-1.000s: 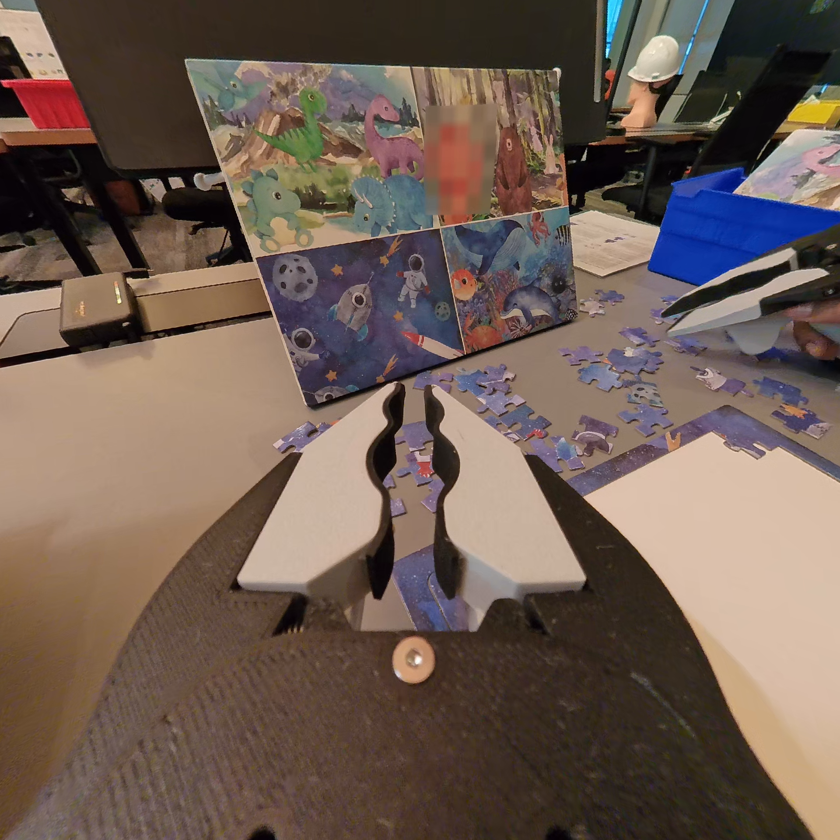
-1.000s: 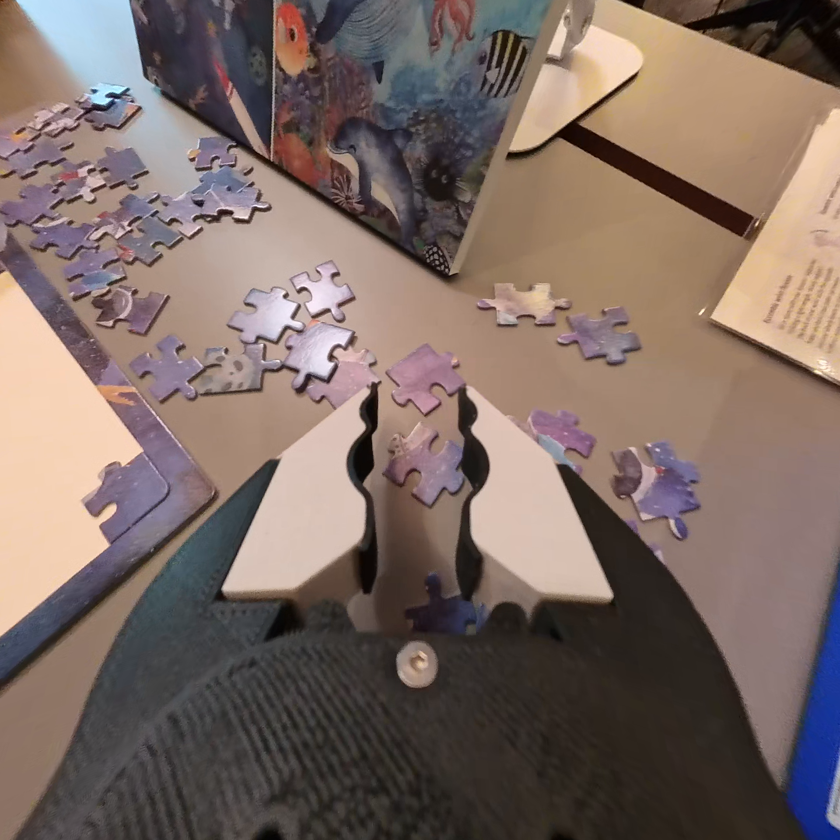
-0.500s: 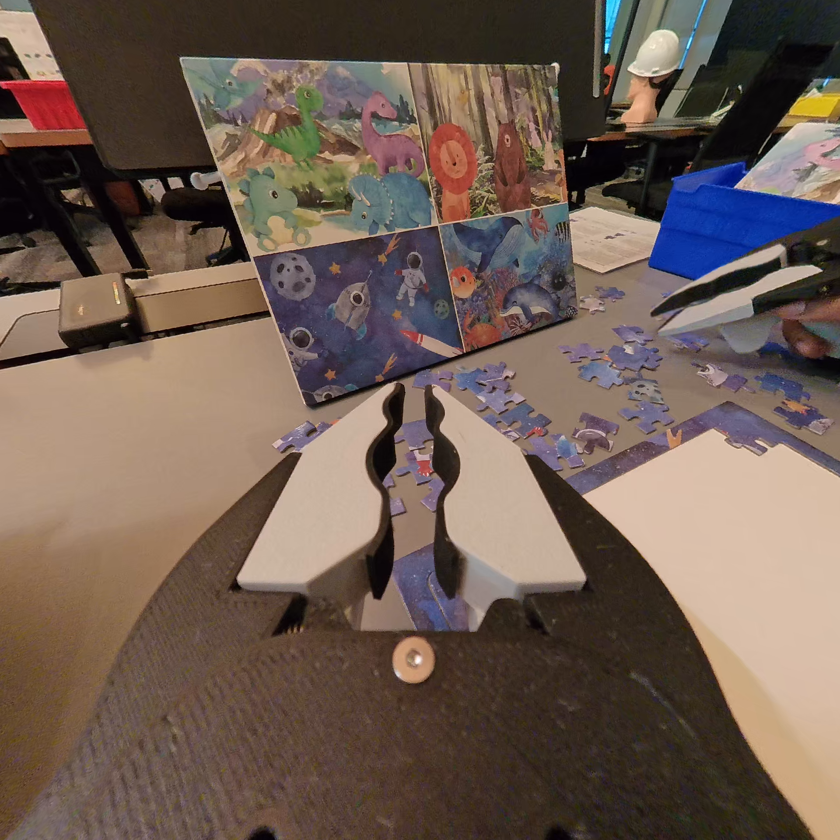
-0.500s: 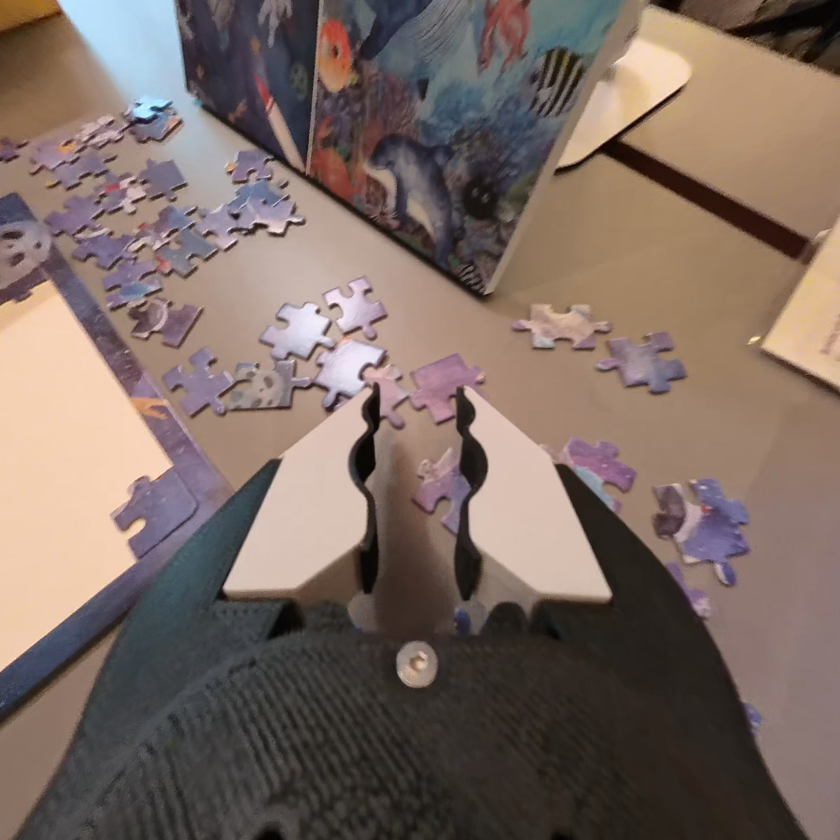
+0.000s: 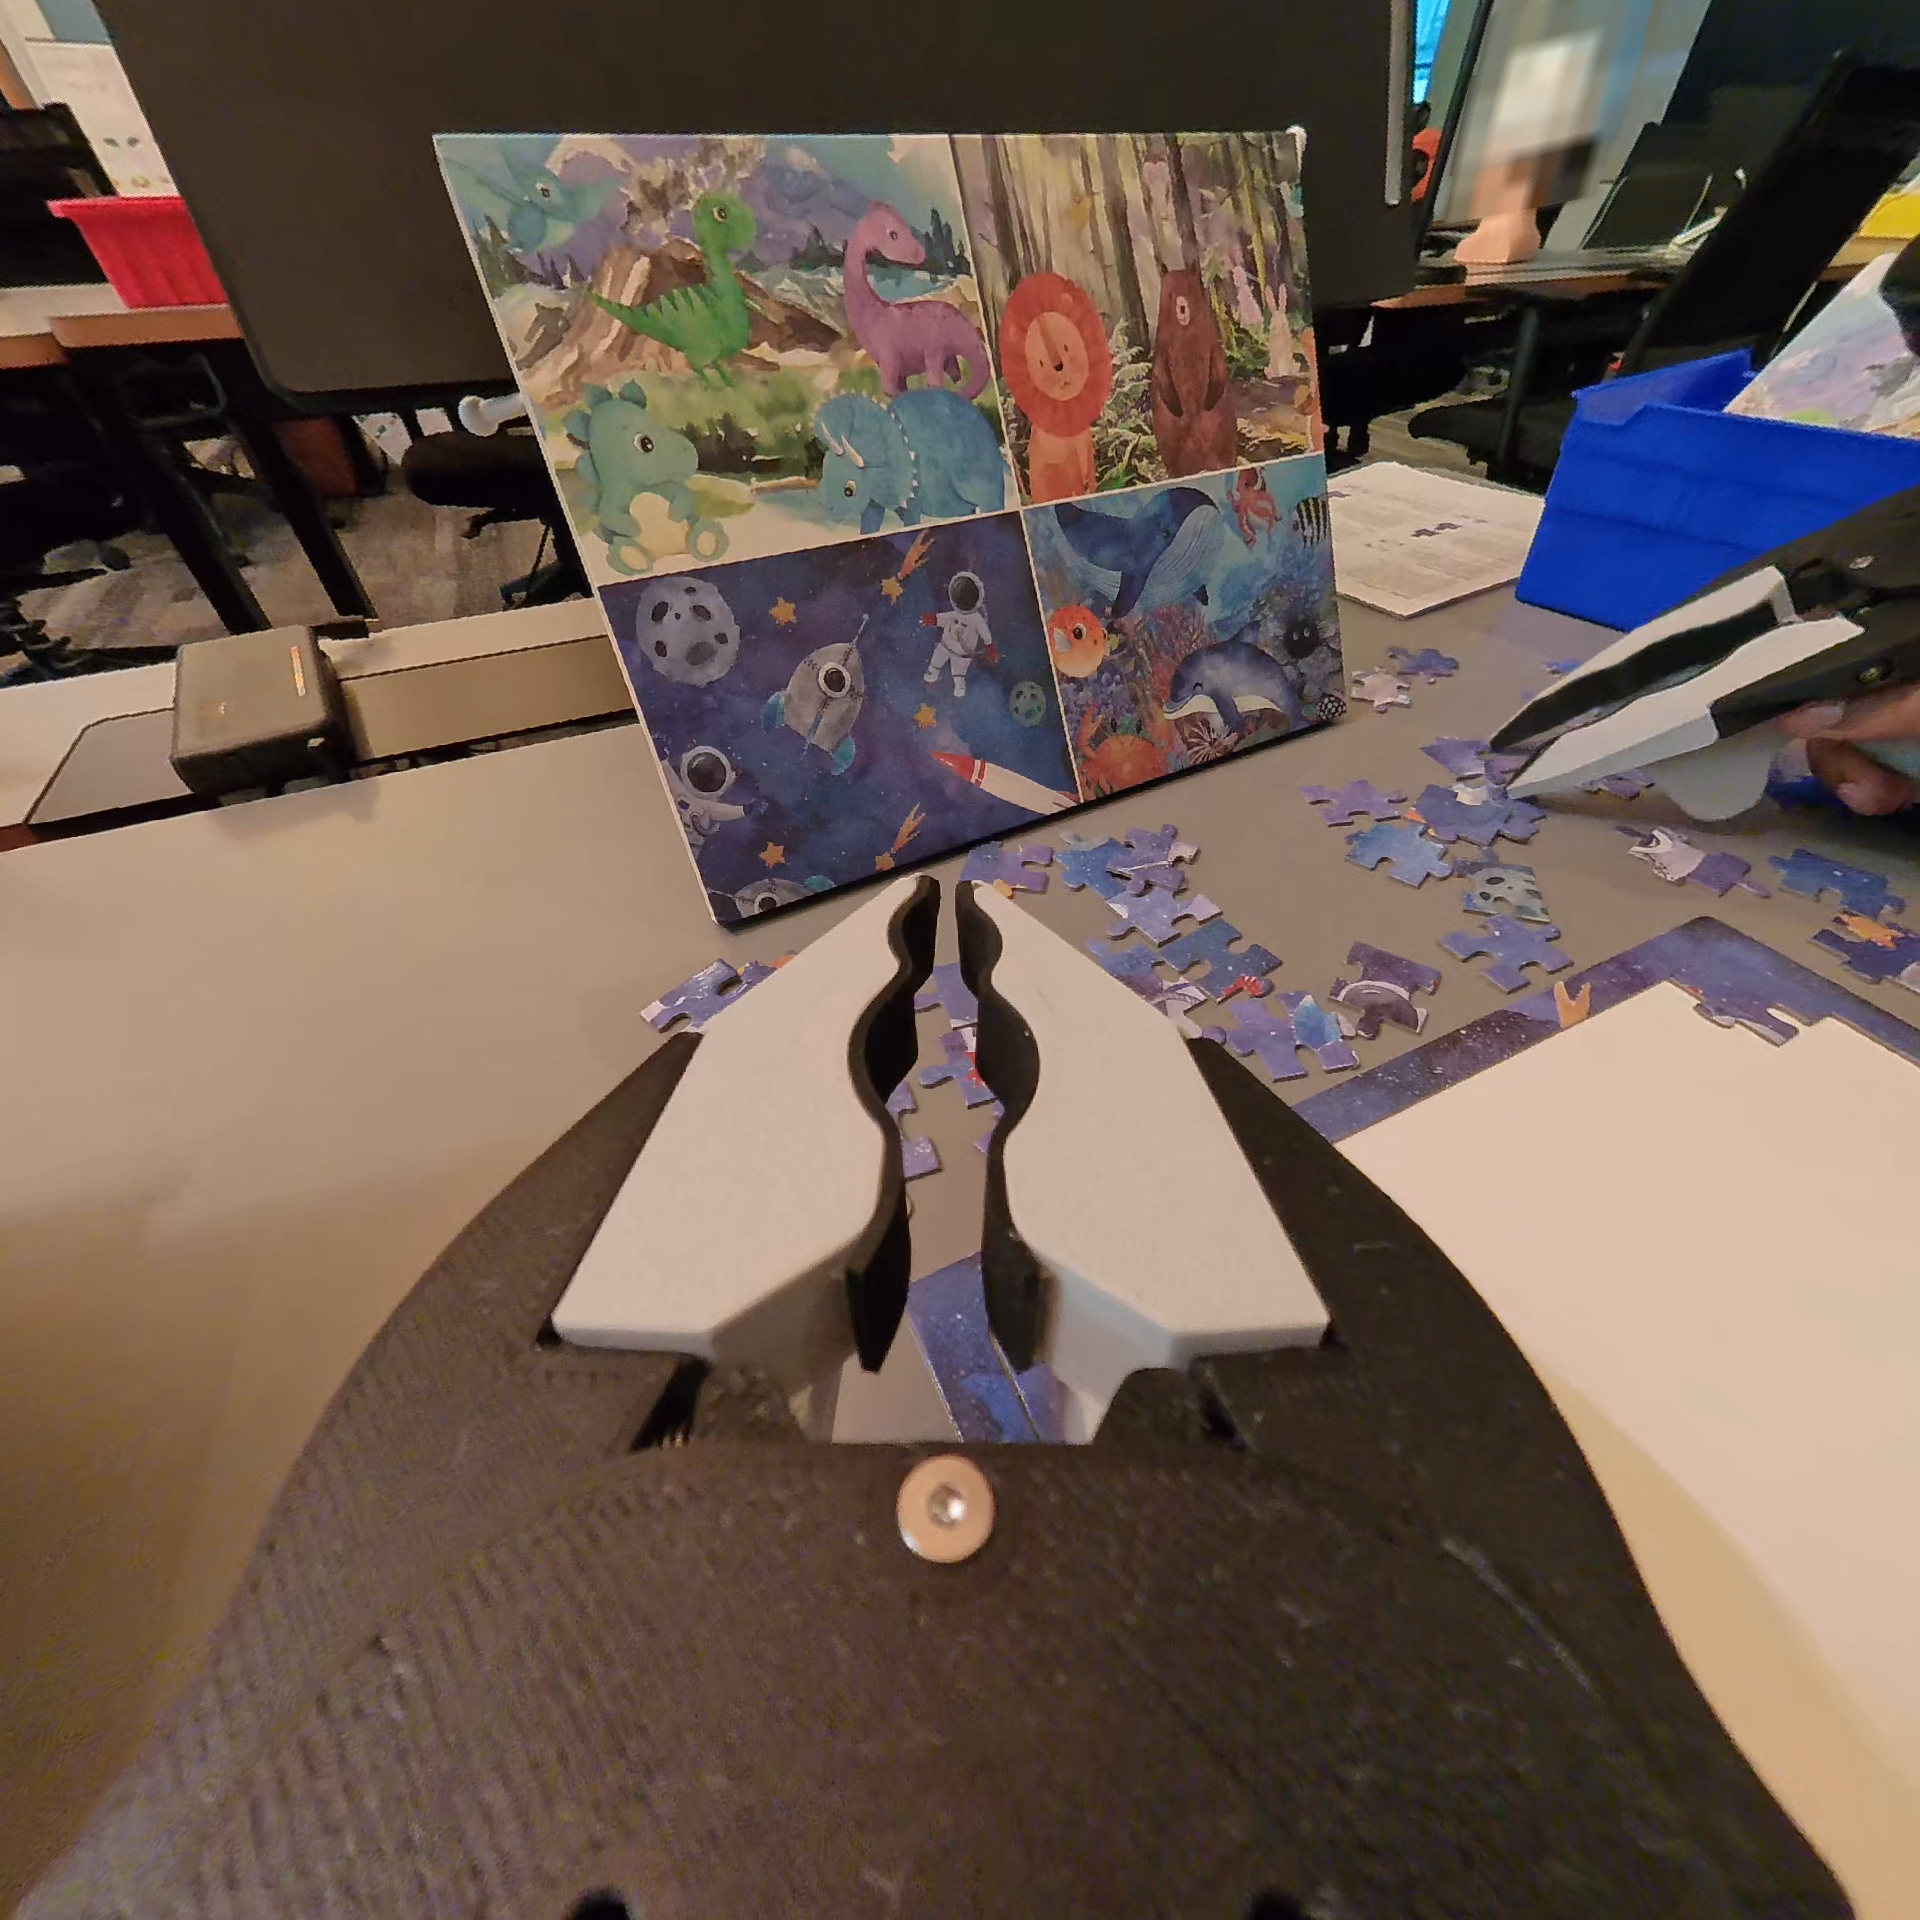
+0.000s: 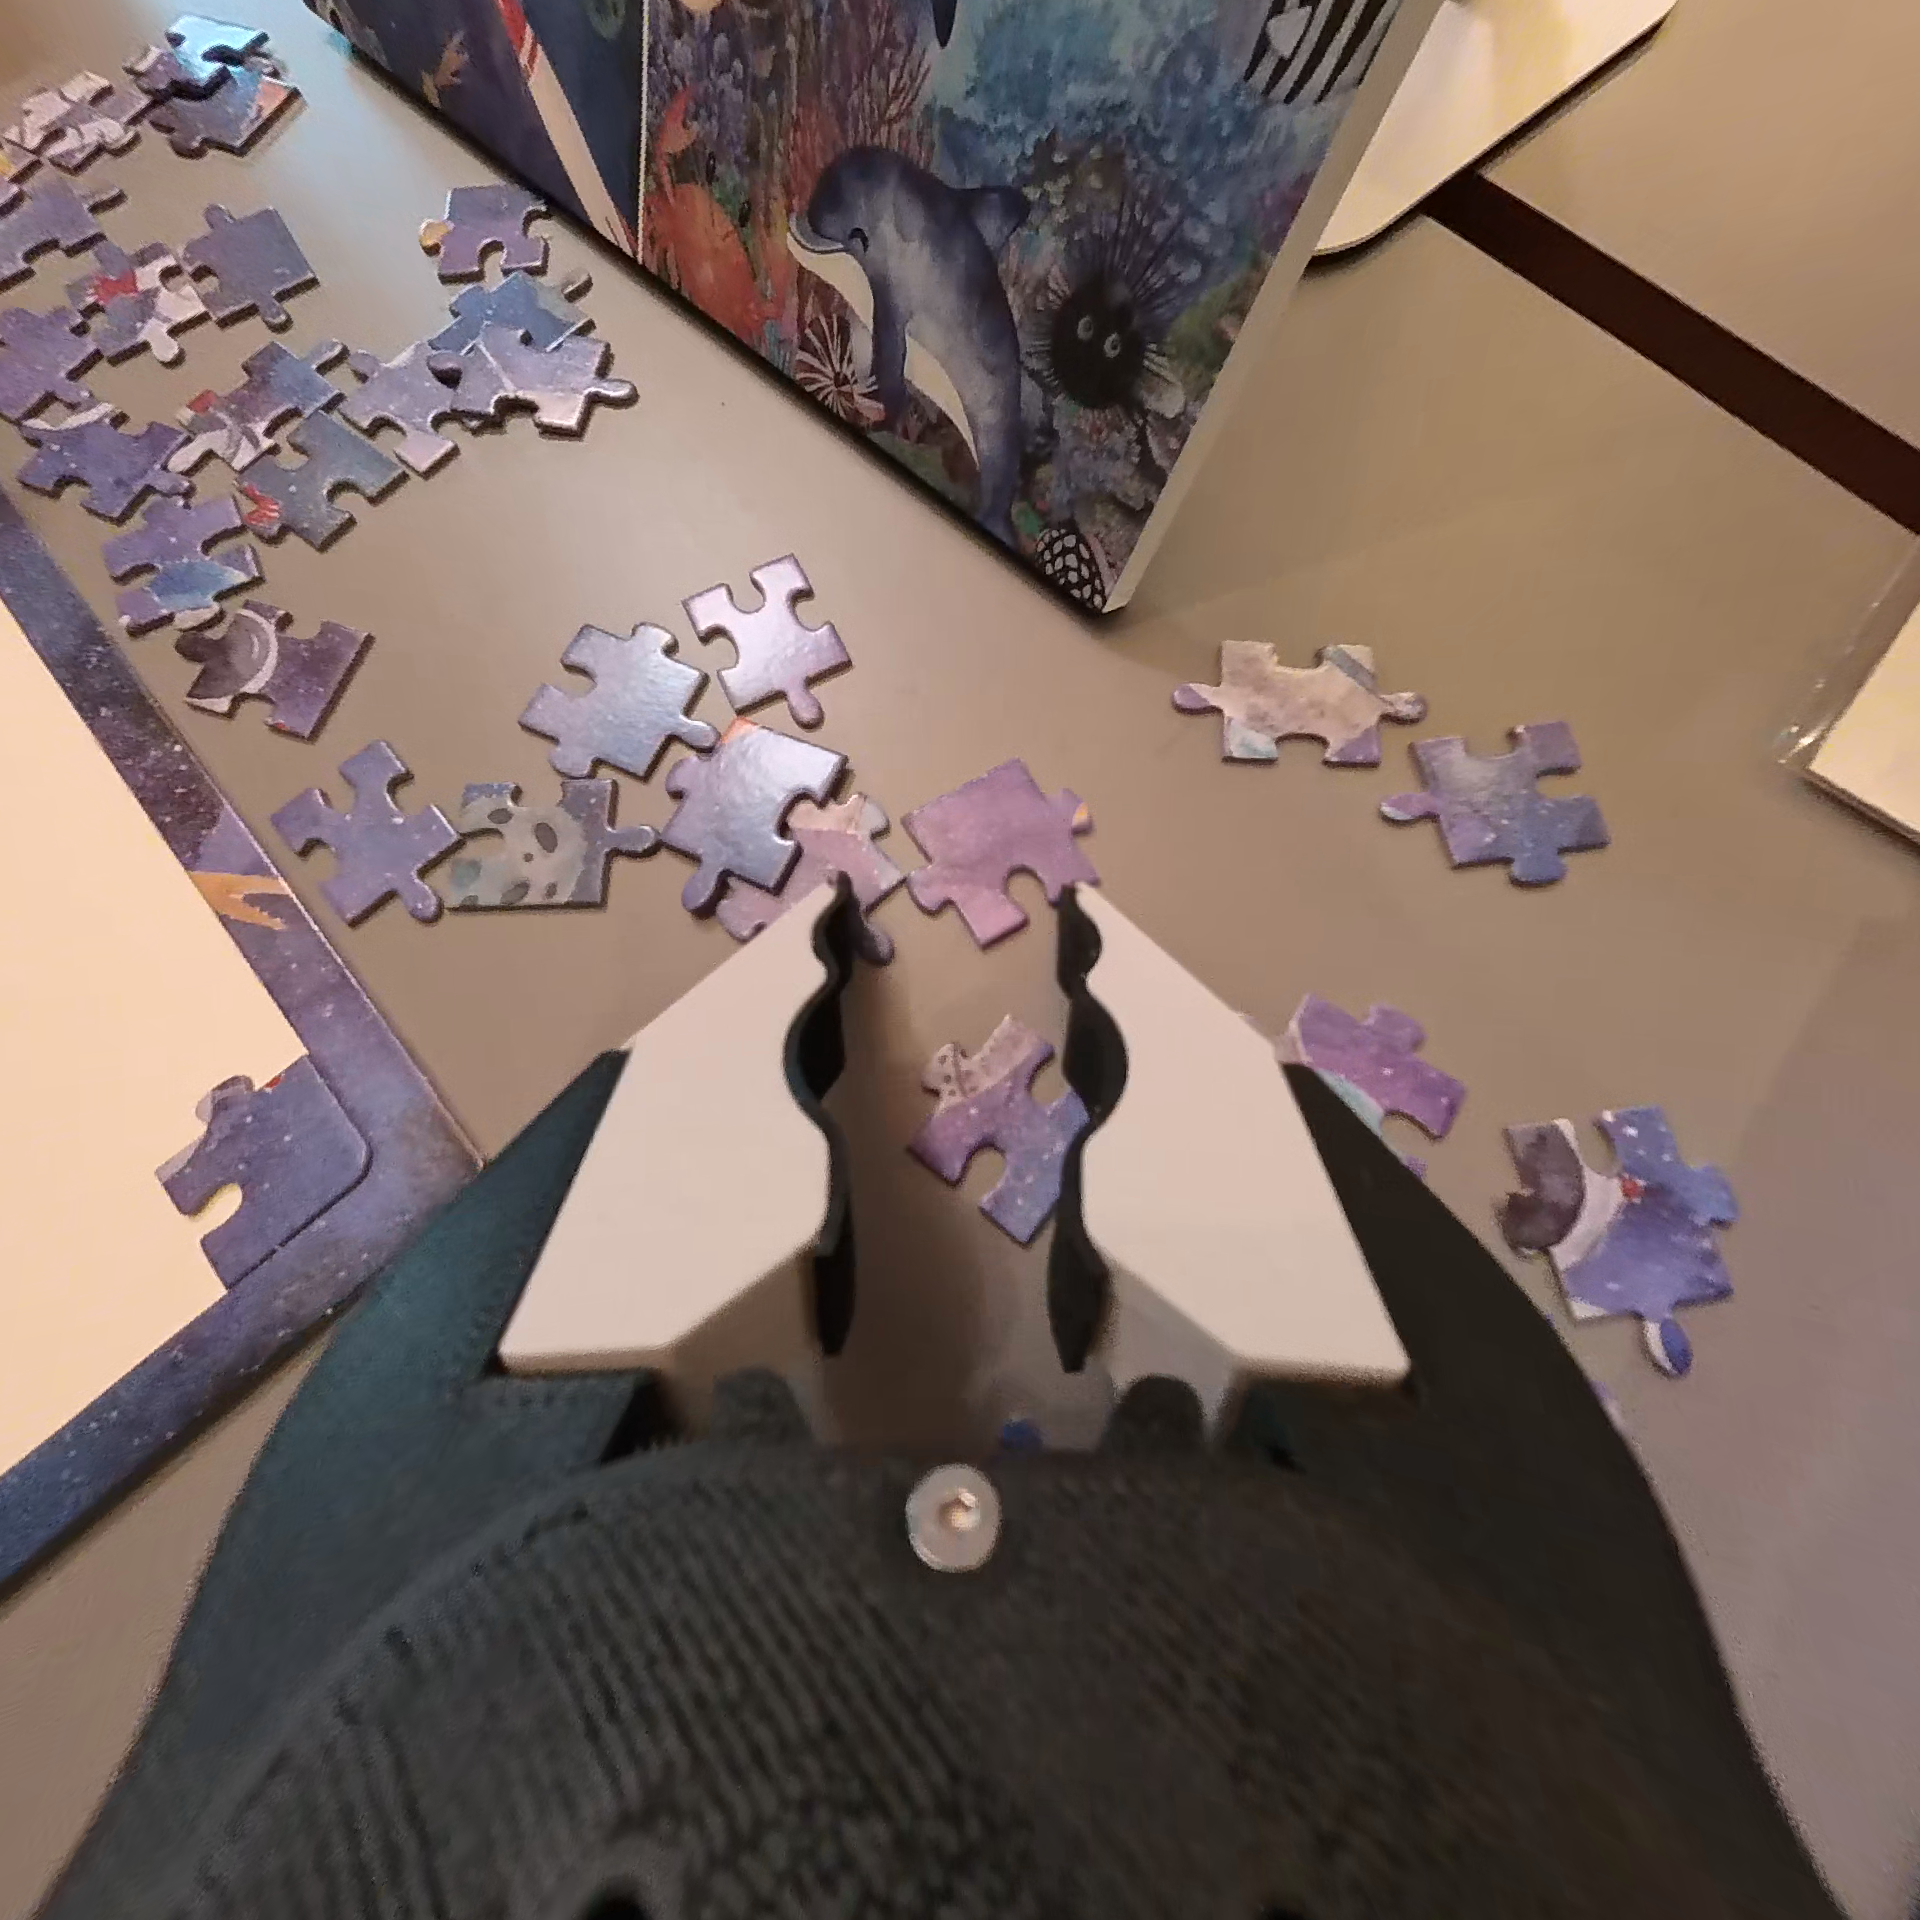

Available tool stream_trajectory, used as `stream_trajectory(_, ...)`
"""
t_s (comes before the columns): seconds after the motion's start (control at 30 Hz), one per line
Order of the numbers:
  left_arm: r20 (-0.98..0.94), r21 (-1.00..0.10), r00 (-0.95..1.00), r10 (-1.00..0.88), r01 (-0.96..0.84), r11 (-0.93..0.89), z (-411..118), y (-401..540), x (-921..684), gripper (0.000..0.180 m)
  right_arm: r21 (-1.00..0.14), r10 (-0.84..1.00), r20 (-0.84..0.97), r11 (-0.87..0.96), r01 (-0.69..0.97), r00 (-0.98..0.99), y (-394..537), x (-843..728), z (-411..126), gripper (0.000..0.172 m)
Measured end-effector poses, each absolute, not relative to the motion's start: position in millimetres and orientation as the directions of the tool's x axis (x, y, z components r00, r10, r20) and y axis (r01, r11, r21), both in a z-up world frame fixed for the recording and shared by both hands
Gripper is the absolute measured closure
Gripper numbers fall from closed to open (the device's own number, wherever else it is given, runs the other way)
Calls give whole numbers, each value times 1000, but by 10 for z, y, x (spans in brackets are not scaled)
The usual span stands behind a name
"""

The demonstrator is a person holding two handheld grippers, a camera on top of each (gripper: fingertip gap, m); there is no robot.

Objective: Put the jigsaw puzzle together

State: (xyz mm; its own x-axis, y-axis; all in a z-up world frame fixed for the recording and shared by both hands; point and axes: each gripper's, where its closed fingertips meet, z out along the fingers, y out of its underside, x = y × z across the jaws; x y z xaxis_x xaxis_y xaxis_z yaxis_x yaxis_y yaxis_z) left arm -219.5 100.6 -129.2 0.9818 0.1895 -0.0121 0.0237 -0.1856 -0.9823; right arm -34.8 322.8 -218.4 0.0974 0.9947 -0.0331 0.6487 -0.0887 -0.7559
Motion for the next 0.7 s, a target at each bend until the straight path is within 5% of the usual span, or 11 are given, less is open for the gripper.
stream_trajectory(0.27, -19, -983, 982, 190, 16, -182, -1285, 1001, -2191, 180, -813, 991, 33, -47, 581, 127, 3256, -313, -1989, 156)
stream_trajectory(0.5, -21, -983, 982, 189, 14, -183, -1284, 1002, -2186, 180, -948, 976, 2, -67, 310, 217, 3301, -131, -1273, 156)
stream_trajectory(0.7, -28, -982, 982, 189, 8, -187, -1292, 1004, -2186, 180, -968, 970, 10, -51, 244, 242, 3293, 30, -1082, 155)
